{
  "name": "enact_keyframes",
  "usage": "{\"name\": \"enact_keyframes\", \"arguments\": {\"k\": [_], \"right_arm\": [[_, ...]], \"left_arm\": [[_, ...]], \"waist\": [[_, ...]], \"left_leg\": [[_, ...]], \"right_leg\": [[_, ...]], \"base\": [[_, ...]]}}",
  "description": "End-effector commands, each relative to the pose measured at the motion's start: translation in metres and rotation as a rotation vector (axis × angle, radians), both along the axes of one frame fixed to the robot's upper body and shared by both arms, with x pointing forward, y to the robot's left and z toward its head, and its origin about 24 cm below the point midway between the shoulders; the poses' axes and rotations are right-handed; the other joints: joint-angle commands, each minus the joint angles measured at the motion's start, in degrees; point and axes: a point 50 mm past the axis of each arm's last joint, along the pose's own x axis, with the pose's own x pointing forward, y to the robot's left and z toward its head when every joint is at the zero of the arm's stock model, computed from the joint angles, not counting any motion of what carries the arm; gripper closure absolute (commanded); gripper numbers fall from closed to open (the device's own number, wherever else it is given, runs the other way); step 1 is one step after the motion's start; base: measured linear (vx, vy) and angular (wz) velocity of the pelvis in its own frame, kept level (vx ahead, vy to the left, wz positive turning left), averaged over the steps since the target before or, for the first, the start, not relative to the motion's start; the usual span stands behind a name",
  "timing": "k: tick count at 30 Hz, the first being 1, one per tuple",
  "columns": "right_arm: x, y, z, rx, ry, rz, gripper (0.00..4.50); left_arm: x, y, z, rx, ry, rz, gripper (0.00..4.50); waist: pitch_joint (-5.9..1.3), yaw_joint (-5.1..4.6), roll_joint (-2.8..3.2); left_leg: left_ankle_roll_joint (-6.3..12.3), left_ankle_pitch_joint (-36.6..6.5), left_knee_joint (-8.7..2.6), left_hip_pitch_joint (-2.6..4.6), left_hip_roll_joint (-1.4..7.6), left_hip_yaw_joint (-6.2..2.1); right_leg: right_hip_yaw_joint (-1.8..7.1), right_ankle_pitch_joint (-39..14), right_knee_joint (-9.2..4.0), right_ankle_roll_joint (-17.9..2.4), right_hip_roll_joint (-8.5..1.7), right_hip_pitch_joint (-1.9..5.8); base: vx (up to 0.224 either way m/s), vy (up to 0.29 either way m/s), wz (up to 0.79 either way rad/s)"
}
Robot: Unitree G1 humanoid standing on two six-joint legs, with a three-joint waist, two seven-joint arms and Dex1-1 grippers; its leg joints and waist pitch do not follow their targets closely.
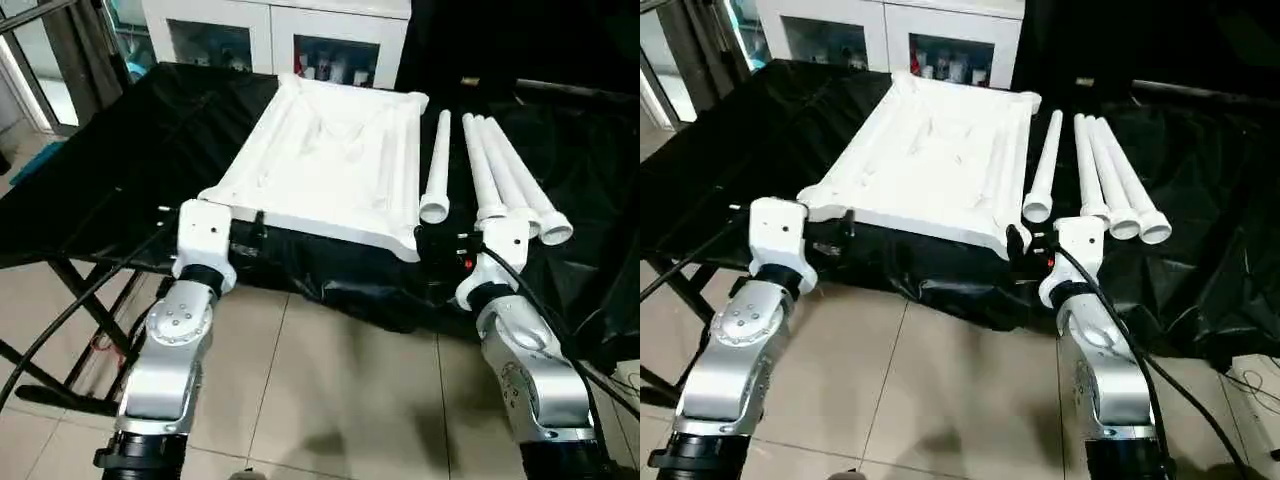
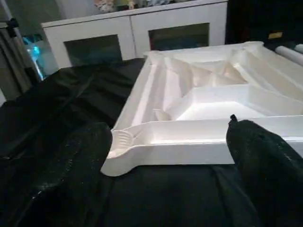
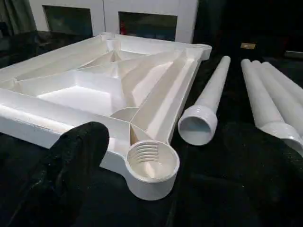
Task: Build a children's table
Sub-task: Move to table
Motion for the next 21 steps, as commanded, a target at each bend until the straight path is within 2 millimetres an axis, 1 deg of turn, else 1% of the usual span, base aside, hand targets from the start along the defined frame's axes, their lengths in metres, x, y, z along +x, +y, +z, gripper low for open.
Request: {"name": "enact_keyframes", "arguments": {"k": [1,2,3,4,5,6,7,8,9,10,11,12,13,14,15,16,17,18,19,20,21], "right_arm": [[0.0018,-0.002,0.0053,-0.009,-0.017,-0.012,0.02],[0.002,-0.0012,0.0054,-0.009,-0.016,-0.011,0.02],[0.002,0.0006,0.0058,-0.006,-0.016,-0.007,0.02],[0.002,0.0014,0.006,-0.003,-0.016,-0.005,0.02],[0.002,0.0021,0.006,-0.004,-0.016,-0.002,0.02],[0.0021,0.0029,0.0059,-0.005,-0.016,0.001,0.02],[0.0021,0.0035,0.006,-0.007,-0.016,0.004,0.02],[0.0024,0.0037,0.0062,-0.009,-0.016,0.004,0.02],[0.0025,0.0036,0.0063,-0.01,-0.016,0.003,0.02],[0.0025,0.0036,0.0063,-0.01,-0.016,0.003,0.02],[0.0026,0.003,0.0065,-0.011,-0.017,0.001,0.02],[0.0026,0.003,0.0066,-0.011,-0.017,0.001,0.02],[0.0027,0.0027,0.0068,-0.011,-0.017,0.0,0.02],[0.0027,0.0024,0.0069,-0.011,-0.018,-0.003,0.02],[0.0026,0.0022,0.0069,-0.012,-0.017,-0.004,0.02],[0.0026,0.0022,0.0068,-0.012,-0.017,-0.004,0.02],[0.0024,0.0021,0.0072,-0.014,-0.019,-0.006,0.02],[0.0023,0.0021,0.0074,-0.016,-0.02,-0.007,0.02],[0.0024,0.002,0.0077,-0.017,-0.021,-0.008,0.02],[0.0023,0.0019,0.0079,-0.017,-0.022,-0.009,0.02],[0.0023,0.0018,0.0081,-0.016,-0.024,-0.011,0.02]], "left_arm": [[0.0015,-0.0003,0.0009,-0.007,0.004,0.005,0.06],[0.0011,-0.0002,0.0009,-0.008,0.005,0.005,0.06],[0.0007,-0.0001,0.0009,-0.009,0.005,0.007,0.06],[0.0005,0.0,0.001,-0.009,0.005,0.008,0.06],[0.0005,-0.0001,0.0013,-0.008,0.004,0.008,0.06],[0.0006,0.0,0.0016,-0.008,0.003,0.009,0.06],[0.0006,0.0001,0.0018,-0.009,0.003,0.009,0.06],[0.0007,-0.0004,0.0019,-0.007,0.002,0.007,0.06],[0.0007,-0.0007,0.0019,-0.007,0.001,0.006,0.06],[0.0007,-0.0007,0.0019,-0.007,0.001,0.006,0.06],[0.001,-0.0015,0.0023,-0.003,0.0,0.0,0.06],[0.001,-0.0016,0.0023,-0.003,0.0,-0.001,0.06],[0.0011,-0.002,0.0025,-0.001,0.0,-0.003,0.06],[0.0014,-0.003,0.0027,0.001,-0.001,-0.007,0.06],[0.0015,-0.0035,0.0028,0.002,-0.002,-0.01,0.06],[0.0015,-0.0036,0.0028,0.002,-0.002,-0.01,0.06],[0.0017,-0.004,0.0028,0.003,-0.002,-0.012,0.06],[0.0018,-0.0041,0.0027,0.003,-0.001,-0.013,0.06],[0.0022,-0.0043,0.0029,0.003,-0.001,-0.014,0.06],[0.0023,-0.0044,0.0029,0.003,-0.001,-0.015,0.06],[0.0025,-0.0045,0.0029,0.003,-0.001,-0.016,0.06]], "waist": [[-4.43,-0.35,0.16],[-4.29,0.14,-0.17],[-4.34,0.98,-0.15],[-4.36,1.07,-0.34],[-4.35,1.19,-0.14],[-4.52,1.05,-0.15],[-4.98,0.25,0.37],[-5.19,-1.23,0.67],[-5.46,-3.71,0.32],[-5.28,-4.06,0.19],[-3.74,-3.49,-1.73],[-3.74,-3.49,-1.73],[-3.08,1.09,-3.11],[-2.18,1.03,-3.57],[-1.53,0.98,-2.71],[-1.63,0.67,-2.57],[-1.8,0.13,-0.48],[-2.16,0.05,0.77],[-2.49,-2.56,3.58],[-4.02,-3.36,4.73],[-5.62,-5.19,3.75]], "left_leg": [[17.87,9.85,-2.9,2.45,0.24,-1.01],[17.41,9.49,-2.38,1.08,-0.79,-0.03],[14.97,7.62,-2.32,-0.26,-1.56,0.84],[13.07,6.74,-2.36,-0.96,-1.87,0.91],[12.4,6.36,-2.58,-0.72,-1.81,0.85],[12.3,6.71,-2.67,-0.19,-1.53,0.56],[14.74,9.64,-3.09,2.85,0.02,-1.36],[21.94,13.89,-2.78,6.74,2.31,-4.41],[29.94,14.61,-3.77,11.13,7.3,-9.0],[32.5,16.03,-4.09,10.89,8.1,-9.83],[25.44,9.28,-2.45,4.68,2.06,-4.42],[25.44,9.28,-2.45,4.68,2.06,-4.42],[14.52,-3.64,6.52,-5.19,-5.23,0.03],[11.14,-2.47,7.46,-5.91,-4.24,-0.38],[5.6,2.26,6.83,-6.12,-3.15,-0.72],[4.41,4.18,5.4,-5.89,-2.64,-0.43],[4.85,5.89,1.24,-4.44,-0.82,-0.16],[4.94,5.08,-0.44,-3.39,0.03,0.1],[6.75,-6.98,-6.09,-1.45,2.36,-3.88],[9.25,-13.08,-5.98,4.44,4.12,-6.73],[16.21,-16.48,-5.25,7.55,5.98,-10.12]], "right_leg": [[-0.05,12.32,-1.52,1.27,0.35,1.12],[0.54,12.71,-2.45,1.56,0.2,2.29],[1.16,13.58,-3.26,2.22,0.09,3.58],[1.23,15.4,-3.27,3.17,0.88,4.39],[1.07,16.02,-3.29,3.87,1.18,4.29],[0.8,17.05,-2.76,4.59,1.57,4.07],[-0.39,17.69,-0.41,5.7,2.2,1.67],[-1.36,12.26,2.14,5.62,1.37,-2.91],[-1.11,-0.83,5.87,2.25,-1.37,-9.51],[-0.51,-3.91,6.71,1.05,-2.37,-10.53],[2.64,2.45,1.09,-2.72,-4.09,-6.68],[2.64,2.45,1.09,-2.72,-4.09,-6.68],[11.31,-5.58,-5.36,-1.4,-9.44,4.12],[10.66,-6.36,-5.81,-2.65,-9.65,3.67],[7.26,-9.23,-6.18,-6.27,-8.84,3.04],[5.93,-11.06,-6.61,-8.75,-7.96,3.02],[3.21,-15.49,-7.83,-12.15,-7.03,2.58],[2.06,-16.98,-8.27,-12.76,-6.49,2.73],[-2.81,-12.73,-3.67,-8.19,0.38,2.15],[-3.01,-10.19,0.98,-6.92,1.15,-2.5],[-2.4,-5.19,5.85,-3.81,0.73,-6.19]], "base": [[0.0,0.0,0.0],[0.0,0.0,0.0],[0.0,0.0,0.0],[0.0,0.0,0.0],[0.0,0.0,0.0],[0.0,0.0,0.0],[0.0,0.0,0.0],[0.054,-0.054,-0.04],[0.054,-0.054,-0.04],[0.021,-0.097,-0.16],[-0.045,-0.126,-0.17],[-0.045,-0.126,-0.17],[0.026,-0.079,0.09],[0.077,-0.035,0.1],[0.077,-0.035,0.1],[0.0,0.0,0.0],[0.083,0.024,0.02],[0.083,0.024,0.02],[0.136,0.069,-0.06],[0.178,0.03,-0.11],[0.178,0.03,-0.11]]}}
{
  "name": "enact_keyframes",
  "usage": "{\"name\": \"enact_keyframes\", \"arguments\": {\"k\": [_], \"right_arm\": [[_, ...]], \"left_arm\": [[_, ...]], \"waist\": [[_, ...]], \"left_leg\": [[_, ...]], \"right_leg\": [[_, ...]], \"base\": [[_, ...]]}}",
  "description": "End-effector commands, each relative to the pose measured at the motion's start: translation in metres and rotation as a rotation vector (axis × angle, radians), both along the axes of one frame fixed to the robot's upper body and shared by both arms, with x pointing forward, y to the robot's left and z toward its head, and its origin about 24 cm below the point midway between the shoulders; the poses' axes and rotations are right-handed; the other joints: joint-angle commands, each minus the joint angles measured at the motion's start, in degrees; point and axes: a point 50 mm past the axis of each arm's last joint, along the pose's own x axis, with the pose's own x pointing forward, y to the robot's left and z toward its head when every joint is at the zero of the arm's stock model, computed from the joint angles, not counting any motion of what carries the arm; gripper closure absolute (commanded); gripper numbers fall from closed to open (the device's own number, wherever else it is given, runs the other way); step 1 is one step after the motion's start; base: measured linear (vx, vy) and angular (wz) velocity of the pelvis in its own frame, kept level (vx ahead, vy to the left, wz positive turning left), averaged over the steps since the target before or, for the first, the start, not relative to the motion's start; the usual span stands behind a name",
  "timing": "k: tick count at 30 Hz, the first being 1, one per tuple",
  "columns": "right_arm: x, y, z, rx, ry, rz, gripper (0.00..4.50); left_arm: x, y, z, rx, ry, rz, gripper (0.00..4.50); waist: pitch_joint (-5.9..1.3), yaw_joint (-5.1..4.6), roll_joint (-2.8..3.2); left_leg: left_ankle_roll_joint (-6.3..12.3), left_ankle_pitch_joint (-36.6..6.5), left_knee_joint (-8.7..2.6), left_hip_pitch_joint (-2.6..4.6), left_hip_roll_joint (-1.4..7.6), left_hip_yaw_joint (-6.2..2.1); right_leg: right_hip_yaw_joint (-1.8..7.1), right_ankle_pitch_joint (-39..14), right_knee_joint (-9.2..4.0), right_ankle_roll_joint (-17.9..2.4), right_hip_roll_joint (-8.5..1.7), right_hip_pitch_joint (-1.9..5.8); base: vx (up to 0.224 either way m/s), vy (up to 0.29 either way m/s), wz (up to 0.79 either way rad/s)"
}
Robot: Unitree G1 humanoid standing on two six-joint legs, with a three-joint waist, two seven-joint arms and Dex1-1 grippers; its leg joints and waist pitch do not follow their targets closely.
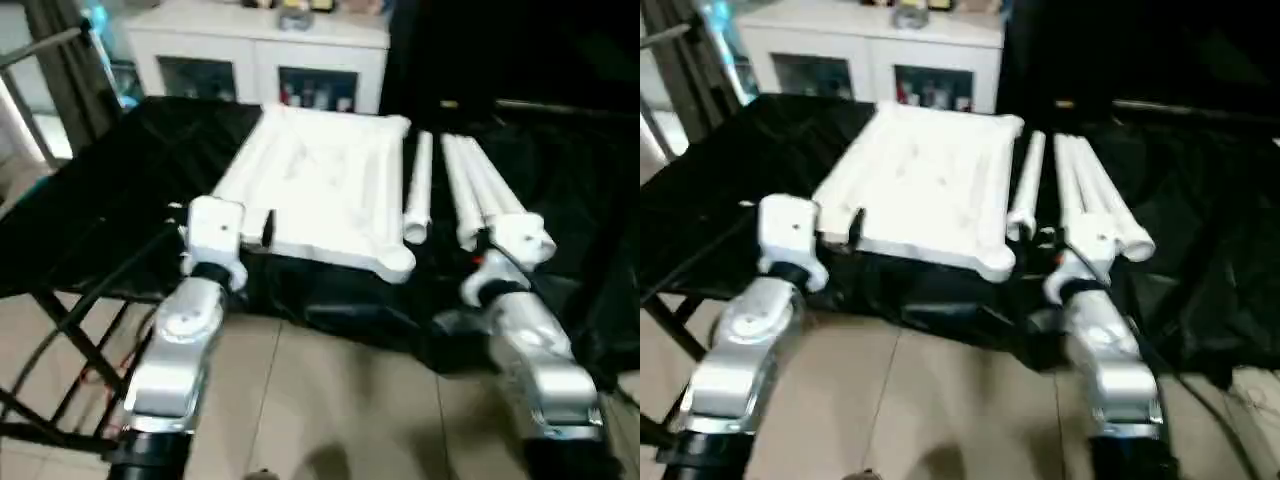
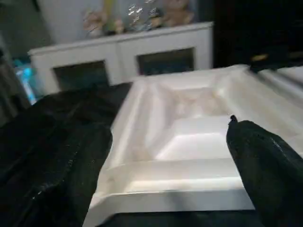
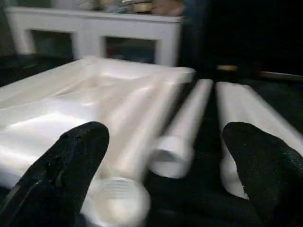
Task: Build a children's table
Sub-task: Move to table
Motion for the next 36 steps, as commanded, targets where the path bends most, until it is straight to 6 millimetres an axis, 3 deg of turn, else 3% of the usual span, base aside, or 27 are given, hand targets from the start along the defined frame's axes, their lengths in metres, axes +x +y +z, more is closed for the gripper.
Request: {"name": "enact_keyframes", "arguments": {"k": [1,3,4,5,6,7,9,10,12,13,14,16,17,19,20,21,22,23,24,26,28,29,30,33,34,35,36], "right_arm": [[-0.0006,-0.0121,0.0017,-0.012,-0.001,-0.039,0.02],[-0.0005,-0.0125,0.0018,-0.013,-0.002,-0.04,0.02],[-0.0005,-0.0125,0.0019,-0.014,-0.002,-0.04,0.02],[-0.0005,-0.0124,0.0019,-0.014,-0.001,-0.04,0.02],[-0.0004,-0.0121,0.0024,-0.015,-0.003,-0.041,0.02],[-0.0003,-0.012,0.0025,-0.016,-0.003,-0.042,0.02],[-0.0002,-0.0119,0.0025,-0.015,-0.003,-0.043,0.02],[-0.0003,-0.0119,0.0024,-0.014,-0.003,-0.044,0.02],[-0.0001,-0.0111,0.0024,-0.01,-0.002,-0.045,0.02],[-0.0001,-0.0111,0.0024,-0.01,-0.002,-0.045,0.02],[0.0002,-0.0106,0.0026,-0.01,-0.002,-0.044,0.02],[0.0005,-0.0099,0.0022,-0.008,0.001,-0.041,0.02],[0.0005,-0.0097,0.002,-0.008,0.002,-0.04,0.02],[0.0006,-0.0095,0.0018,-0.007,0.003,-0.037,0.02],[0.0006,-0.0095,0.0017,-0.007,0.003,-0.036,0.02],[0.0007,-0.0094,0.0016,-0.008,0.004,-0.035,0.02],[0.0007,-0.0094,0.0016,-0.008,0.004,-0.035,0.02],[0.0008,-0.0093,0.0016,-0.009,0.004,-0.035,0.02],[0.001,-0.0094,0.0016,-0.01,0.003,-0.035,0.02],[0.001,-0.0095,0.0017,-0.011,0.002,-0.037,0.02],[0.001,-0.0098,0.0016,-0.013,0.001,-0.04,0.02],[0.001,-0.0101,0.0013,-0.013,0.002,-0.041,0.02],[0.001,-0.0101,0.0013,-0.013,0.002,-0.041,0.02],[0.0005,-0.0102,0.001,-0.013,0.002,-0.042,0.02],[0.0004,-0.0101,0.0008,-0.013,0.003,-0.041,0.02],[0.0003,-0.0096,0.0004,-0.013,0.004,-0.039,0.02],[0.0002,-0.0091,-0.0002,-0.013,0.007,-0.035,0.02]], "left_arm": [[0.0018,-0.0092,0.0009,-0.007,0.002,-0.028,0.06],[0.0021,-0.0098,0.001,-0.007,0.002,-0.029,0.06],[0.0024,-0.0101,0.0011,-0.007,0.002,-0.031,0.06],[0.0025,-0.0101,0.0011,-0.007,0.002,-0.031,0.06],[0.003,-0.0102,0.0012,-0.007,0.003,-0.032,0.06],[0.0031,-0.0102,0.0012,-0.007,0.003,-0.032,0.06],[0.0031,-0.0102,0.0011,-0.006,0.003,-0.032,0.06],[0.0031,-0.0102,0.0011,-0.006,0.003,-0.033,0.06],[0.0038,-0.0102,0.0014,-0.005,0.002,-0.035,0.06],[0.0038,-0.0102,0.0014,-0.005,0.002,-0.035,0.06],[0.0043,-0.0102,0.0017,-0.004,0.002,-0.035,0.06],[0.0046,-0.0104,0.0019,-0.002,0.001,-0.036,0.06],[0.0047,-0.0106,0.002,-0.002,0.0,-0.036,0.06],[0.0048,-0.0116,0.0021,0.001,-0.001,-0.038,0.06],[0.0048,-0.0117,0.0022,0.001,-0.002,-0.039,0.06],[0.005,-0.0122,0.0022,0.002,-0.002,-0.041,0.06],[0.005,-0.0122,0.0022,0.002,-0.002,-0.041,0.06],[0.0053,-0.0128,0.0023,0.002,-0.003,-0.045,0.06],[0.0058,-0.0133,0.0023,0.004,-0.002,-0.05,0.06],[0.0064,-0.0138,0.0023,0.006,-0.003,-0.056,0.06],[0.0069,-0.014,0.0024,0.008,-0.004,-0.059,0.06],[0.0073,-0.0141,0.0021,0.011,-0.003,-0.06,0.06],[0.0073,-0.0141,0.0021,0.011,-0.003,-0.06,0.06],[0.0074,-0.0149,0.002,0.016,-0.005,-0.064,0.06],[0.0073,-0.0158,0.0024,0.013,-0.009,-0.069,0.06],[0.0072,-0.0164,0.0023,0.022,-0.012,-0.073,0.06],[0.0073,-0.0169,0.0013,0.025,-0.003,-0.083,0.06]], "waist": [[-4.28,-2.94,2.21],[-4.04,-3.29,1.07],[-2.79,-3.62,-0.52],[-2.34,-3.46,-1.58],[-1.27,-2.08,-4.09],[-2.25,0.15,-4.72],[-2.45,0.98,-4.65],[-2.1,0.9,-4.19],[-1.92,1.25,-2.01],[-1.82,1.25,0.39],[-2.11,-1.24,1.71],[-3.47,-2.62,2.1],[-3.33,-2.79,1.69],[-2.8,-3.24,0.54],[-2.9,-3.46,-1.67],[-2.67,-2.99,-3.37],[-3.35,-1.39,-4.97],[-3.04,0.82,-4.56],[-2.81,0.69,-4.57],[-2.38,0.78,-3.0],[-2.51,0.36,0.65],[-2.7,-2.25,2.59],[-4.52,-2.99,2.51],[-4.17,-3.47,0.95],[-3.8,-3.17,0.79],[-3.67,-3.11,-1.02],[-3.46,-2.4,-4.05]], "left_leg": [[18.3,-14.29,-5.71,8.83,8.33,-8.32],[20.67,-12.16,-6.1,7.87,8.46,-7.18],[20.22,-13.01,-7.5,4.96,6.86,-3.37],[17.75,-16.18,-7.59,3.72,5.29,-1.53],[11.49,-21.53,-4.62,0.92,0.63,2.38],[7.58,-11.46,4.02,0.1,-1.45,2.15],[3.37,-3.09,5.78,-3.66,-1.21,0.53],[2.73,-1.85,5.54,-4.18,-0.77,0.22],[3.12,1.39,0.29,-2.43,0.84,0.83],[3.16,-2.67,-4.53,0.52,3.39,0.67],[3.17,-16.57,-7.1,3.64,6.61,-2.83],[7.23,-26.9,-8.41,8.91,9.55,-7.36],[10.53,-25.62,-8.15,9.1,9.52,-7.44],[17.85,-19.97,-7.45,8.56,8.59,-5.9],[17.26,-15.52,-5.98,6.85,4.21,-2.09],[14.93,-15.51,-5.1,3.78,1.52,0.37],[12.91,-12.86,-0.11,-0.04,-2.99,3.0],[8.95,-7.85,5.01,-3.55,-1.48,1.07],[4.49,-2.1,6.11,-4.84,-0.8,0.52],[2.87,3.46,3.23,-4.72,0.66,0.65],[3.7,5.56,-3.59,-1.13,3.07,1.2],[5.49,-8.61,-6.8,2.83,6.4,-3.49],[10.93,-15.93,-6.5,8.82,9.34,-7.37],[21.81,-4.2,-5.25,8.3,9.27,-6.49],[22.63,-1.95,-5.57,7.22,8.75,-5.2],[21.85,3.53,-4.18,5.39,6.67,-2.42],[16.31,1.04,-0.94,0.11,0.64,1.27]], "right_leg": [[1.05,-1.15,3.95,3.11,-1.43,-9.27],[1.58,2.56,5.08,4.56,-1.92,-10.82],[2.88,9.25,2.7,3.17,-2.85,-10.69],[3.66,10.9,-0.31,2.18,-3.38,-9.41],[8.06,-6.22,-7.71,3.09,-6.93,-5.87],[12.7,-30.55,-10.92,1.78,-12.38,-2.48],[11.6,-30.77,-9.25,-1.07,-11.11,-0.18],[11.04,-28.18,-9.18,-3.37,-11.13,-0.07],[7.36,-23.11,-10.11,-10.69,-7.68,-0.81],[4.15,-20.98,-9.83,-9.44,-5.26,-2.37],[1.86,-14.81,-5.47,-7.45,-1.81,-4.73],[1.46,-1.73,1.29,-3.87,-1.99,-8.85],[1.52,0.49,2.18,-1.67,-2.13,-9.94],[1.98,4.96,2.68,1.56,-3.05,-11.69],[3.66,9.85,-2.53,0.63,-4.69,-9.77],[5.42,8.77,-4.8,0.86,-5.65,-6.33],[9.4,7.15,-6.86,-1.8,-8.18,-1.07],[12.83,0.95,-8.62,-6.64,-13.6,2.12],[10.41,-2.52,-8.36,-9.0,-12.19,2.24],[7.3,-7.09,-9.42,-13.34,-10.36,1.38],[2.22,-12.64,-10.08,-10.94,-6.31,0.25],[-0.21,-9.29,-3.8,-6.14,-0.85,-3.57],[0.43,-4.55,1.69,-2.79,-1.25,-8.2],[1.84,3.43,4.86,4.91,-2.74,-13.21],[2.15,5.22,4.81,5.32,-2.79,-13.39],[3.77,13.08,1.13,3.45,-3.93,-13.38],[7.38,20.05,-3.99,2.98,-6.65,-8.65]], "base": [[0.151,0.004,0.02],[0.095,0.005,0.02],[0.077,-0.038,0.01],[0.072,-0.093,-0.01],[0.072,-0.093,-0.01],[0.09,-0.134,0.01],[0.109,-0.118,-0.03],[0.117,-0.063,-0.08],[0.115,-0.011,0.01],[0.12,0.046,0.05],[0.118,0.082,0.01],[0.125,0.071,0.0],[0.148,0.033,0.04],[0.141,0.018,0.04],[0.134,-0.053,0.04],[0.134,-0.053,0.04],[0.146,-0.081,0.11],[0.142,-0.065,0.04],[0.142,-0.065,0.04],[0.132,-0.016,0.0],[0.141,0.036,0.03],[0.186,0.085,0.03],[0.186,0.085,0.03],[0.14,0.035,0.03],[0.106,-0.023,0.07],[0.095,-0.062,0.03],[0.095,-0.062,0.03]]}}
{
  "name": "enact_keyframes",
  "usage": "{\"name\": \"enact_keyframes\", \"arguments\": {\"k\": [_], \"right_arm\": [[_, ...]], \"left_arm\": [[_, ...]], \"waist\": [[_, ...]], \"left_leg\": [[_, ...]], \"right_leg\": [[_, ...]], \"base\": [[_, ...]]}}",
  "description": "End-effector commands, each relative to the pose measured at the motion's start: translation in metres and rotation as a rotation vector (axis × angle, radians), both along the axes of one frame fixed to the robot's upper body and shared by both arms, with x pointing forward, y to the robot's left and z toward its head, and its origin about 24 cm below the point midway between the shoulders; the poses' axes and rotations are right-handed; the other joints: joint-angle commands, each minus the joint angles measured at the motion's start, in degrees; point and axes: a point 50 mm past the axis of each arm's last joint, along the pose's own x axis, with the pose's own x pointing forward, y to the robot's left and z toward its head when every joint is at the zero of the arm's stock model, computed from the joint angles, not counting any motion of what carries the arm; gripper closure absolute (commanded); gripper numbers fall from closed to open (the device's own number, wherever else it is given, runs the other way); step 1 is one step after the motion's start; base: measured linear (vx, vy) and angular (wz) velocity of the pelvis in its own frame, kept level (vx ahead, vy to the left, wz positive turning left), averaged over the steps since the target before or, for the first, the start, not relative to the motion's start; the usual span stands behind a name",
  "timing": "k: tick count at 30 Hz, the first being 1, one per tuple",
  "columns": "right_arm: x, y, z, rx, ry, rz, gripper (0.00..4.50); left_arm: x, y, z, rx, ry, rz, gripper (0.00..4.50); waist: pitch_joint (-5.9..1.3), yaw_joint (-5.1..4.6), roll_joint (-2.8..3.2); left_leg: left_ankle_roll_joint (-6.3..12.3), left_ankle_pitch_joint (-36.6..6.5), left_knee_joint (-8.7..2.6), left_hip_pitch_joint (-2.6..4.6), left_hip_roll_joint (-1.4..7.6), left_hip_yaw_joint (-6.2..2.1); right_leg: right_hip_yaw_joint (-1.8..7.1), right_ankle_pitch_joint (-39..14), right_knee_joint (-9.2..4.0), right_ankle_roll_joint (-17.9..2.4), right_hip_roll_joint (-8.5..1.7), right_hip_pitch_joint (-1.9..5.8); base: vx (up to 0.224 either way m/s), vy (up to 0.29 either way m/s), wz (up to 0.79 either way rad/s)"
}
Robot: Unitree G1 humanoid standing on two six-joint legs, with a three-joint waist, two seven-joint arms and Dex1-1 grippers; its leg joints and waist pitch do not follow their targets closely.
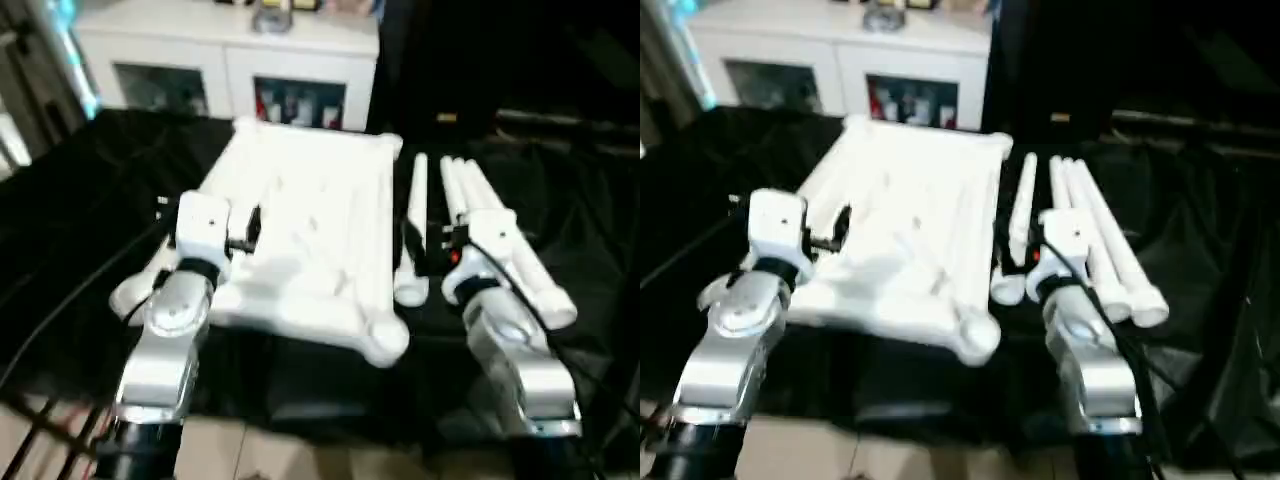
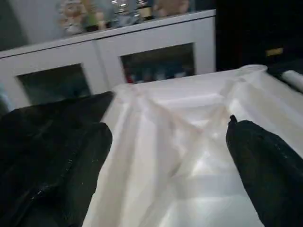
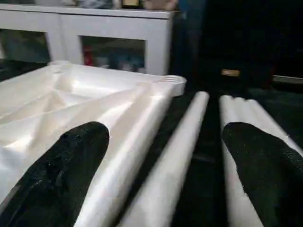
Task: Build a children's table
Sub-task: Move to table, then pick table leg
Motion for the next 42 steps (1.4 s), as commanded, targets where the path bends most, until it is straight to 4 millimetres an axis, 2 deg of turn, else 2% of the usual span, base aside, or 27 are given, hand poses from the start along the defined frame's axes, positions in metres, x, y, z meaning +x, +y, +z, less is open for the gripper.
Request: {"name": "enact_keyframes", "arguments": {"k": [1,2,5,7,9,10,11,12,13,14,15,17,19,20,21,22,23,25,28,29,30,31,33,34,37,38,42], "right_arm": [[-0.0013,-0.0056,-0.0025,-0.009,0.011,-0.014,0.02],[-0.0013,-0.0055,-0.0027,-0.009,0.012,-0.013,0.02],[-0.0016,-0.0052,-0.0055,-0.01,0.022,-0.008,0.02],[-0.0017,-0.0051,-0.0061,-0.012,0.024,-0.007,0.02],[-0.0018,-0.0049,-0.0065,-0.012,0.025,-0.006,0.02],[-0.0019,-0.0045,-0.0069,-0.009,0.025,-0.005,0.02],[-0.002,-0.0041,-0.0073,-0.006,0.026,-0.004,0.02],[-0.0021,-0.0037,-0.0076,-0.006,0.027,-0.002,0.02],[-0.0023,-0.0034,-0.0078,-0.005,0.027,-0.001,0.02],[-0.0024,-0.0033,-0.008,-0.005,0.027,-0.001,0.02],[-0.0024,-0.0032,-0.0081,-0.005,0.028,-0.001,0.02],[-0.0026,-0.0025,-0.0079,-0.004,0.026,0.0,0.02],[-0.0028,-0.002,-0.0081,-0.002,0.026,0.0,0.02],[-0.0028,-0.0019,-0.0081,-0.001,0.026,0.0,0.02],[-0.0028,-0.0019,-0.0082,-0.001,0.026,0.0,0.02],[-0.003,-0.002,-0.0085,0.0,0.027,-0.001,0.02],[-0.0031,-0.0021,-0.0087,0.001,0.028,-0.002,0.02],[-0.0031,-0.0022,-0.0089,0.003,0.028,-0.003,0.02],[-0.0034,-0.0022,-0.0097,0.005,0.031,-0.006,0.02],[-0.0035,-0.0022,-0.0096,0.007,0.03,-0.006,0.02],[-0.0037,-0.002,-0.0096,0.01,0.029,-0.003,0.02],[-0.0038,-0.0019,-0.0098,0.011,0.03,-0.001,0.02],[-0.0042,-0.002,-0.0103,0.011,0.036,0.0,0.02],[-0.0043,-0.0018,-0.0109,0.009,0.04,0.002,0.02],[-0.0046,-0.0017,-0.0117,0.007,0.043,0.003,0.02],[-0.0051,-0.002,-0.0119,0.008,0.043,0.0,0.02],[-0.005,-0.0021,-0.0117,0.005,0.041,0.0,0.02]], "left_arm": [[0.0007,-0.0086,0.0001,0.014,0.004,-0.042,0.06],[0.0007,-0.0085,0.0001,0.018,0.002,-0.044,0.06],[-0.0001,-0.0082,0.0006,0.027,-0.008,-0.058,0.06],[-0.0002,-0.0079,0.0007,0.031,-0.009,-0.058,0.06],[-0.0002,-0.0075,0.0007,0.035,-0.01,-0.057,0.06],[-0.0001,-0.0072,0.0002,0.034,-0.007,-0.056,0.06],[-0.0001,-0.0069,-0.0004,0.032,-0.004,-0.056,0.06],[-0.0001,-0.007,-0.0005,0.031,-0.004,-0.058,0.06],[0.0,-0.0072,-0.0003,0.035,-0.007,-0.061,0.06],[-0.0001,-0.0073,-0.0001,0.038,-0.009,-0.06,0.06],[-0.0001,-0.0074,0.0,0.04,-0.01,-0.06,0.06],[0.0007,-0.0078,0.0039,0.118,-0.043,-0.055,0.06],[0.001,-0.0078,0.003,0.114,-0.038,-0.056,0.06],[0.001,-0.0078,0.0029,0.111,-0.037,-0.056,0.06],[0.0011,-0.0078,0.0028,0.11,-0.037,-0.056,0.06],[0.0011,-0.0076,0.0024,0.103,-0.034,-0.055,0.06],[0.0011,-0.0074,0.0023,0.099,-0.034,-0.054,0.06],[0.0012,-0.0072,0.0022,0.098,-0.034,-0.053,0.06],[0.0022,-0.0053,0.0037,0.059,-0.034,-0.034,0.06],[0.0024,-0.0054,0.0034,0.054,-0.028,-0.036,0.06],[0.0026,-0.0058,0.0028,0.057,-0.022,-0.04,0.06],[0.0026,-0.0061,0.0026,0.062,-0.021,-0.043,0.06],[0.002,-0.0072,0.0028,0.066,-0.027,-0.053,0.06],[0.0017,-0.0076,0.0027,0.065,-0.027,-0.056,0.06],[0.0012,-0.0081,0.0024,0.059,-0.025,-0.061,0.06],[0.0008,-0.0081,0.0024,0.056,-0.025,-0.063,0.06],[0.0003,-0.0082,0.0023,0.054,-0.025,-0.067,0.06]], "waist": [[-3.02,2.79,-1.37],[-3.47,3.19,-0.92],[-3.72,2.44,-0.07],[-3.72,3.12,0.17],[-2.75,4.76,0.78],[-2.14,5.42,1.59],[-1.86,5.41,2.04],[-1.16,4.86,3.08],[-1.22,2.07,4.1],[-1.65,0.9,4.94],[-1.63,0.82,4.97],[-1.23,1.66,5.26],[-2.48,2.4,2.92],[-2.55,1.98,2.18],[-1.85,1.39,3.62],[-1.81,1.06,4.95],[-2.04,1.23,5.19],[-2.7,2.08,5.75],[-3.85,1.91,4.68],[-3.97,2.65,1.88],[-2.89,4.19,-0.29],[-2.45,5.99,1.6],[-1.85,5.85,2.23],[-2.02,3.73,3.04],[-2.02,2.66,4.3],[-1.58,2.7,3.97],[-0.89,1.12,3.43]], "left_leg": [[9.26,-0.83,0.28,-2.04,1.52,-0.94],[3.74,6.29,-1.54,-2.57,3.06,-2.54],[2.0,13.35,-2.15,-3.22,2.28,-1.9],[3.44,3.44,-0.22,-3.01,3.4,-2.52],[0.41,-2.77,3.44,-3.53,5.92,-4.4],[-1.5,-4.17,3.69,-2.96,7.0,-5.19],[-1.15,-4.35,2.3,-2.4,7.33,-5.22],[2.12,-7.37,-2.46,-0.5,6.88,-4.3],[4.38,-18.97,-7.15,2.6,6.4,-2.61],[4.97,-22.39,-9.27,2.91,6.35,-2.4],[6.72,-27.31,-11.92,2.02,7.02,-1.52],[3.25,-32.4,-12.81,0.66,8.65,-1.43],[-12.11,-34.18,-11.77,1.45,9.6,-2.09],[-14.1,-31.69,-9.48,1.88,9.94,-3.21],[-14.88,-34.51,-9.89,2.37,12.91,-5.62],[-14.44,-37.48,-14.31,0.33,17.02,-7.0],[-13.74,-37.97,-15.61,-0.61,17.35,-6.74],[-11.12,-34.29,-14.87,-0.96,14.03,-3.85],[-8.17,-26.96,-12.96,-0.04,10.03,-2.42],[-7.1,-21.32,-9.46,-1.0,7.01,-0.7],[-1.14,-2.6,-0.85,-3.4,4.25,-0.36],[-0.35,6.49,0.07,-5.15,4.36,-1.88],[-2.44,5.4,-2.19,-5.14,5.59,-2.25],[-9.29,-13.6,-6.55,-1.14,9.22,-1.77],[-12.3,-28.16,-7.34,2.44,9.45,-0.22],[-8.42,-32.58,-9.91,-1.21,8.61,-2.12],[-4.63,-33.33,-9.03,1.61,7.65,-0.91]], "right_leg": [[7.89,1.97,-7.55,1.14,-8.89,6.31],[6.38,11.55,-5.02,-0.43,-8.64,7.6],[3.81,37.93,-3.2,-0.76,-4.82,6.5],[5.83,31.06,-5.62,-6.3,-9.28,7.0],[8.71,5.43,-10.21,-16.45,-15.34,7.23],[8.64,-7.75,-11.57,-19.05,-15.45,6.67],[7.75,-12.48,-11.68,-18.99,-14.02,6.12],[4.51,-21.53,-10.87,-16.47,-8.82,4.52],[-0.84,-22.0,-6.48,-10.95,-1.06,1.7],[-3.01,-17.54,-2.4,-8.34,1.31,1.04],[-5.29,-9.85,3.73,-3.74,2.23,0.31],[-6.02,-3.83,3.48,-3.02,1.01,0.77],[-1.57,-2.11,-1.75,-5.3,-3.51,2.44],[0.12,-4.74,-3.04,-8.39,-5.78,2.37],[-1.38,-11.33,-4.02,-9.27,-3.83,2.32],[-2.51,-9.88,0.93,-2.82,-1.09,2.68],[-2.89,-7.91,4.29,-0.38,0.31,2.25],[-3.78,-4.66,5.82,0.72,1.67,0.76],[-2.52,-3.71,0.06,-1.71,-0.39,2.32],[0.4,-6.01,-4.97,-3.87,-5.91,3.14],[1.96,-14.45,-10.17,-3.08,-13.06,4.37],[2.49,-20.14,-9.96,1.35,-13.11,5.54],[-0.85,-28.68,-9.81,0.48,-11.19,5.88],[-0.54,-26.36,-8.15,0.86,-3.6,2.74],[0.19,-20.25,-8.98,-0.85,-1.94,1.68],[-0.93,-20.64,-7.76,-2.41,-3.49,5.49],[-1.85,-39.16,-11.8,-1.68,-4.64,6.8]], "base": [[0.08,-0.104,0.04],[0.073,-0.118,-0.03],[0.045,-0.067,-0.04],[0.0,0.0,0.0],[-0.072,0.108,0.0],[-0.093,0.169,0.0],[-0.106,0.23,0.06],[-0.106,0.23,0.06],[-0.135,0.269,0.11],[-0.138,0.271,0.19],[-0.138,0.271,0.19],[-0.102,0.189,0.14],[-0.09,0.13,0.11],[-0.08,0.089,0.16],[-0.08,0.089,0.16],[-0.1,0.075,0.16],[-0.098,0.016,0.16],[-0.094,-0.011,0.15],[-0.085,-0.098,-0.01],[-0.068,-0.142,-0.23],[-0.068,-0.142,-0.23],[-0.053,-0.124,-0.39],[-0.049,-0.04,-0.48],[-0.07,0.005,-0.44],[-0.053,0.003,-0.48],[-0.01,0.025,-0.38],[-0.001,0.01,-0.14]]}}
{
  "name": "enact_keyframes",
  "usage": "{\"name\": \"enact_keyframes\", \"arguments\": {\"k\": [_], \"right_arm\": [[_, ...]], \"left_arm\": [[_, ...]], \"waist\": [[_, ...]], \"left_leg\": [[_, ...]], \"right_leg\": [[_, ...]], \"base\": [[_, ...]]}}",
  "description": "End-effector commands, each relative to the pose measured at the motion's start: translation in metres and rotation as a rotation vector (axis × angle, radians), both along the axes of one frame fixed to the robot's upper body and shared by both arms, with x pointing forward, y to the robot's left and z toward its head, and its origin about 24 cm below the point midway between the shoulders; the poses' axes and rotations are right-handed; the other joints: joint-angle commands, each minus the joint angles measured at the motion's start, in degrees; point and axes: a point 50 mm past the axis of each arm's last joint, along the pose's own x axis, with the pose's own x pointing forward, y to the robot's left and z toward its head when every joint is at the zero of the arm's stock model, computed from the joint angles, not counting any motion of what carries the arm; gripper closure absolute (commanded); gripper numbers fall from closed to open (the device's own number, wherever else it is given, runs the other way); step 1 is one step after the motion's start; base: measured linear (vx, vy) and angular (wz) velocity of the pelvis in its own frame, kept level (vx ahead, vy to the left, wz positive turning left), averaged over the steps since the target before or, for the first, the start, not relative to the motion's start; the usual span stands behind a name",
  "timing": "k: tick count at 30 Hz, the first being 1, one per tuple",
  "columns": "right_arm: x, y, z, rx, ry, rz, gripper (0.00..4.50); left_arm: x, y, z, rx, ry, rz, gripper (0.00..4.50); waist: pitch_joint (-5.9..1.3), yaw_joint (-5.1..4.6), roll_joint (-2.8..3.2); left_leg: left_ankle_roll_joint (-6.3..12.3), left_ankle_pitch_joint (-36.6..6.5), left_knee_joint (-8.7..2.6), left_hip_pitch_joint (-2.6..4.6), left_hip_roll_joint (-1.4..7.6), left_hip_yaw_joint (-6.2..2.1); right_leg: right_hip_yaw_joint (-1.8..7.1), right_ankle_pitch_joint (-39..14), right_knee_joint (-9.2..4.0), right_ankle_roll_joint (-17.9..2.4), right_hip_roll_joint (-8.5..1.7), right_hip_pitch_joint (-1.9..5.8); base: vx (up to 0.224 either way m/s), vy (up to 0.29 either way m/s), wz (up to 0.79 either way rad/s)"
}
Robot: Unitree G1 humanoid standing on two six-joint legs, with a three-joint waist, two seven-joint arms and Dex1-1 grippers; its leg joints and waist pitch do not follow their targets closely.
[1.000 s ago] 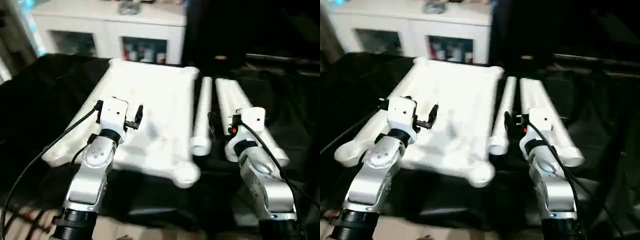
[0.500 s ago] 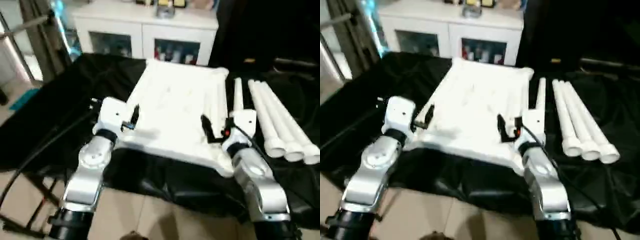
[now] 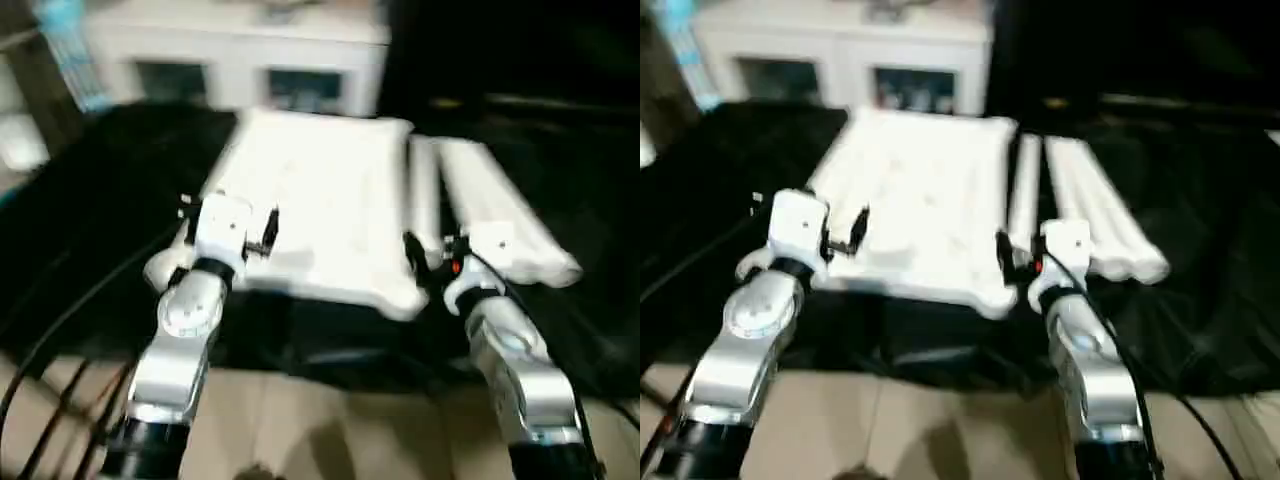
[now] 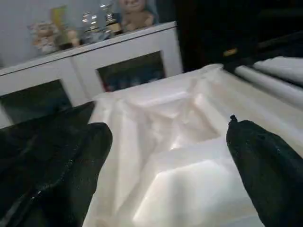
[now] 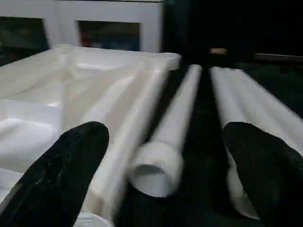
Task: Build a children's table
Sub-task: Pick table leg
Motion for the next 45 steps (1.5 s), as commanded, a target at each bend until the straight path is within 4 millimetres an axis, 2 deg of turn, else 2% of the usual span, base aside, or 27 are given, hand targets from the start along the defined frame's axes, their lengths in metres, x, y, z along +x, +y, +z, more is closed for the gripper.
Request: {"name": "enact_keyframes", "arguments": {"k": [1,5,8,11,12,14,16,17,18,19,20,21,22,23,24,25,26,27,28,30,31,32,34,35,36,37,45], "right_arm": [[0.0,-0.001,0.003,-0.003,-0.007,-0.004,0.02],[0.0,0.0,0.004,-0.003,-0.016,0.01,0.02],[0.0,0.001,0.004,-0.006,-0.018,0.023,0.02],[0.0,0.002,0.005,-0.022,-0.021,0.031,0.02],[0.0,0.002,0.005,-0.021,-0.021,0.031,0.02],[0.0,0.001,0.005,-0.016,-0.019,0.029,0.02],[0.0,0.001,0.005,-0.017,-0.019,0.03,0.02],[0.0,0.001,0.005,-0.024,-0.019,0.036,0.02],[0.0,0.001,0.005,-0.026,-0.02,0.038,0.02],[0.0,0.001,0.005,-0.031,-0.021,0.044,0.02],[-0.001,0.002,0.007,-0.048,-0.028,0.069,0.02],[-0.001,0.003,0.007,-0.054,-0.031,0.079,0.02],[-0.002,0.004,0.009,-0.053,-0.035,0.121,0.02],[-0.004,0.005,0.011,-0.048,-0.036,0.164,0.02],[-0.004,0.005,0.012,-0.045,-0.036,0.18,0.02],[-0.006,0.005,0.015,-0.034,-0.033,0.228,0.02],[-0.006,0.005,0.017,-0.028,-0.031,0.259,0.02],[-0.006,0.005,0.018,-0.027,-0.03,0.275,0.02],[-0.007,0.005,0.022,-0.04,-0.029,0.324,0.02],[-0.007,0.005,0.026,-0.07,-0.027,0.384,0.02],[-0.006,0.005,0.031,-0.101,-0.034,0.435,0.02],[-0.005,0.005,0.033,-0.125,-0.043,0.462,0.02],[-0.006,0.005,0.037,-0.176,-0.06,0.528,0.02],[-0.006,0.004,0.039,-0.193,-0.064,0.57,0.02],[-0.007,0.003,0.04,-0.194,-0.064,0.581,0.02],[-0.008,0.0,0.041,-0.203,-0.054,0.624,0.02],[-0.02,-0.012,0.038,-0.278,0.05,0.818,0.02]], "left_arm": [[0.0,0.0,0.002,-0.004,-0.004,-0.01,0.06],[-0.002,-0.001,0.001,0.001,0.0,-0.016,0.06],[-0.002,0.0,0.0,0.002,0.003,-0.015,0.06],[-0.002,-0.001,-0.001,0.004,0.006,-0.017,0.06],[-0.003,-0.001,-0.001,0.005,0.007,-0.017,0.06],[-0.003,-0.001,-0.001,0.005,0.007,-0.019,0.06],[-0.003,-0.001,-0.001,0.007,0.008,-0.02,0.06],[-0.004,-0.002,-0.001,0.01,0.007,-0.031,0.06],[-0.004,-0.002,-0.001,0.012,0.006,-0.035,0.06],[-0.004,-0.003,-0.001,0.015,0.004,-0.046,0.06],[-0.006,-0.004,-0.003,0.025,0.015,-0.079,0.06],[-0.006,-0.004,-0.004,0.03,0.02,-0.093,0.06],[-0.008,-0.004,-0.006,0.043,0.036,-0.129,0.06],[-0.01,-0.003,-0.008,0.04,0.063,-0.172,0.06],[-0.01,-0.003,-0.008,0.035,0.075,-0.19,0.06],[-0.011,-0.002,-0.009,0.046,0.092,-0.235,0.06],[-0.011,-0.001,-0.008,0.066,0.093,-0.259,0.06],[-0.011,-0.001,-0.007,0.077,0.092,-0.269,0.06],[-0.009,0.001,-0.005,0.112,0.082,-0.293,0.06],[-0.005,0.001,0.0,0.141,0.068,-0.344,0.06],[-0.005,-0.003,0.003,0.097,0.076,-0.434,0.06],[-0.005,-0.005,0.005,0.1,0.078,-0.482,0.06],[-0.007,-0.007,0.004,0.162,0.141,-0.573,0.06],[-0.008,-0.008,0.001,0.204,0.198,-0.639,0.06],[-0.009,-0.009,0.0,0.21,0.215,-0.661,0.06],[-0.013,-0.011,-0.004,0.231,0.295,-0.755,0.06],[-0.013,-0.017,-0.022,0.398,0.514,-0.943,0.06]], "waist": [[-1.73,-0.43,-0.02],[-1.94,-1.33,-0.02],[-3.19,-0.48,-0.5],[-3.84,0.1,-0.52],[-4.14,0.36,-0.51],[-4.76,0.95,-0.54],[-5.35,1.11,-0.23],[-5.42,0.38,-0.14],[-5.59,-0.61,-0.34],[-5.61,-0.89,-0.69],[-4.52,0.81,-2.92],[-5.2,1.8,-3.56],[-5.42,2.8,-3.1],[-5.28,3.22,-2.67],[-5.22,3.44,-1.95],[-5.11,3.33,-1.61],[-4.68,3.27,-1.17],[-4.33,3.08,-0.9],[-4.22,3.13,-0.56],[-3.24,3.33,-0.36],[-3.05,3.38,-0.05],[-2.71,3.41,-0.28],[-2.36,3.38,-0.89],[-2.41,3.35,-1.68],[-2.61,3.44,-1.13],[-2.51,3.11,-1.8],[-2.65,3.39,-1.74]], "left_leg": [[-2.33,-37.97,-5.16,2.16,3.32,-2.24],[-1.16,-37.01,-6.08,3.58,3.53,-2.13],[2.66,-21.71,-5.92,1.75,2.88,-0.73],[5.92,-13.2,-5.09,1.98,2.55,-0.17],[7.71,-8.48,-4.6,1.5,2.22,-0.21],[10.65,-1.31,-3.64,1.21,1.69,-0.37],[15.04,6.0,-2.7,2.99,1.99,-1.46],[20.49,13.63,-1.65,5.42,3.47,-3.54],[26.6,25.3,0.05,8.52,6.27,-6.6],[28.16,31.29,1.06,9.08,7.05,-7.54],[20.61,31.65,3.54,-0.32,-0.32,-3.32],[16.56,25.98,4.36,-3.33,-2.62,-2.45],[12.47,20.69,3.75,-4.59,-2.02,-2.39],[5.52,16.73,2.18,-4.49,-1.39,-1.95],[0.63,14.07,2.07,-3.03,-0.9,-1.83],[-0.69,12.54,1.75,-2.65,-0.34,-1.98],[-2.19,8.53,1.08,-1.77,0.86,-2.32],[-4.36,4.65,0.14,-1.06,1.79,-2.95],[-5.0,2.36,-0.12,-0.56,2.29,-3.16],[-6.45,-6.75,-1.68,0.63,3.52,-3.5],[-6.69,-9.28,-2.06,0.86,3.74,-3.47],[-6.89,-13.48,-2.79,1.34,4.0,-3.25],[-5.47,-15.0,-3.49,1.14,3.67,-2.47],[-4.1,-14.65,-3.65,1.38,3.6,-1.88],[-3.44,-13.23,-3.66,1.34,3.72,-1.59],[-2.9,-11.53,-3.75,0.72,3.64,-1.41],[-1.19,-9.92,-3.37,0.69,3.67,-0.73]], "right_leg": [[1.97,-37.84,-7.61,-1.26,-5.56,1.37],[2.17,-31.11,-7.51,-3.42,-5.08,2.24],[3.43,-19.15,-6.22,-8.03,-4.98,4.47],[3.42,-10.15,-5.13,-11.05,-4.37,4.68],[3.28,-4.88,-4.38,-11.9,-4.05,5.24],[3.0,2.83,-3.15,-11.65,-3.42,5.57],[2.5,10.66,-0.96,-11.01,-2.3,4.17],[1.86,13.4,1.2,-9.63,-1.56,1.22],[2.44,11.07,3.46,-7.2,-2.58,-3.54],[3.33,10.49,3.88,-6.04,-3.66,-5.01],[7.14,28.0,3.26,-3.32,-4.61,0.77],[8.67,41.47,4.12,-1.94,-3.76,4.12],[9.36,54.98,5.02,-0.72,-4.64,5.05],[8.05,70.97,6.36,1.05,-2.58,4.75],[7.09,69.92,6.0,2.95,-0.92,3.64],[6.94,66.86,5.8,3.69,-1.14,3.2],[6.75,57.57,4.66,4.41,-1.5,1.97],[6.23,45.97,3.84,4.17,-1.88,1.68],[6.2,40.2,3.36,3.83,-2.11,1.3],[6.68,19.21,1.33,-0.25,-2.99,0.49],[6.77,13.65,0.92,-1.84,-3.23,0.3],[6.98,4.18,0.07,-4.98,-3.5,0.13],[7.43,-3.98,-0.86,-7.12,-4.01,0.51],[7.66,-7.67,-1.44,-7.22,-4.21,0.26],[7.75,-8.62,-1.46,-7.85,-4.48,-0.03],[7.72,-7.98,-1.53,-8.04,-4.42,0.13],[7.63,-5.43,-1.54,-9.7,-4.25,-0.71]], "base": [[0.0,0.0,0.0],[0.035,0.001,-0.03],[0.086,-0.003,-0.03],[0.118,-0.014,0.05],[0.139,-0.019,0.06],[0.126,-0.014,0.06],[0.149,-0.015,0.12],[0.139,-0.031,0.12],[0.139,-0.031,0.12],[0.1,-0.05,-0.03],[0.073,-0.05,-0.07],[0.073,-0.05,-0.07],[0.0,0.0,0.0],[0.0,0.0,0.0],[0.0,0.0,0.0],[-0.018,-0.056,0.04],[0.0,0.0,0.0],[0.0,0.0,0.0],[0.0,0.0,0.0],[-0.072,-0.009,0.01],[-0.112,0.021,0.03],[-0.107,0.032,0.0],[-0.104,0.028,0.0],[-0.091,0.013,0.02],[-0.091,0.013,0.02],[-0.074,0.011,-0.01],[-0.013,0.003,-0.01]]}}
